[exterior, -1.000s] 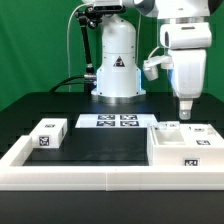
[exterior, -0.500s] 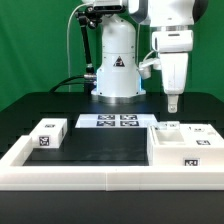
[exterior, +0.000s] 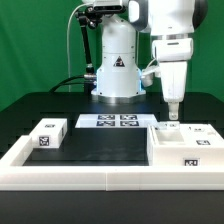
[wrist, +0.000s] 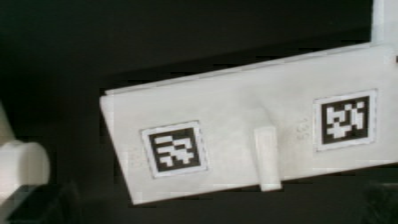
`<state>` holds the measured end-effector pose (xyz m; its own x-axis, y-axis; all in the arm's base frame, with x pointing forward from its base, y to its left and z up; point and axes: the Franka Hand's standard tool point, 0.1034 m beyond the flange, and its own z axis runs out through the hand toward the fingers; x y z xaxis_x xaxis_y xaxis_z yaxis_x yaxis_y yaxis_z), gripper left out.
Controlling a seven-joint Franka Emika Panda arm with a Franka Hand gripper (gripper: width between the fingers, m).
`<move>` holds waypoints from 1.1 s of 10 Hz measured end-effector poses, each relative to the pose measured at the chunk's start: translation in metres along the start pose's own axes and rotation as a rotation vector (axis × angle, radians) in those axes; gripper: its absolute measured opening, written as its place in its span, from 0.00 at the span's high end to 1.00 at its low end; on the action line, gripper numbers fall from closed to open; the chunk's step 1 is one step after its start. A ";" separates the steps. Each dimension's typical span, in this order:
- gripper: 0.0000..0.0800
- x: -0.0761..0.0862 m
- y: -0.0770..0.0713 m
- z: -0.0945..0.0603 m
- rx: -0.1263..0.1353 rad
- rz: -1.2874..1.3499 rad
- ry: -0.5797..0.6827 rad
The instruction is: Assemble cabinet
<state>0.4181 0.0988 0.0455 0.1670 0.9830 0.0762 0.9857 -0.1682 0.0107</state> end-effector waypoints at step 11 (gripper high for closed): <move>0.51 -0.002 -0.020 0.034 0.063 0.013 0.011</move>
Offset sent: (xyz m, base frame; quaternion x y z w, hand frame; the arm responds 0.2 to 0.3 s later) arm 0.0016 0.0001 -0.0110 -0.0002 -0.0008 -0.0101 0.9999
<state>0.3987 0.1028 0.0117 0.1801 0.9798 0.0873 0.9830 -0.1759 -0.0530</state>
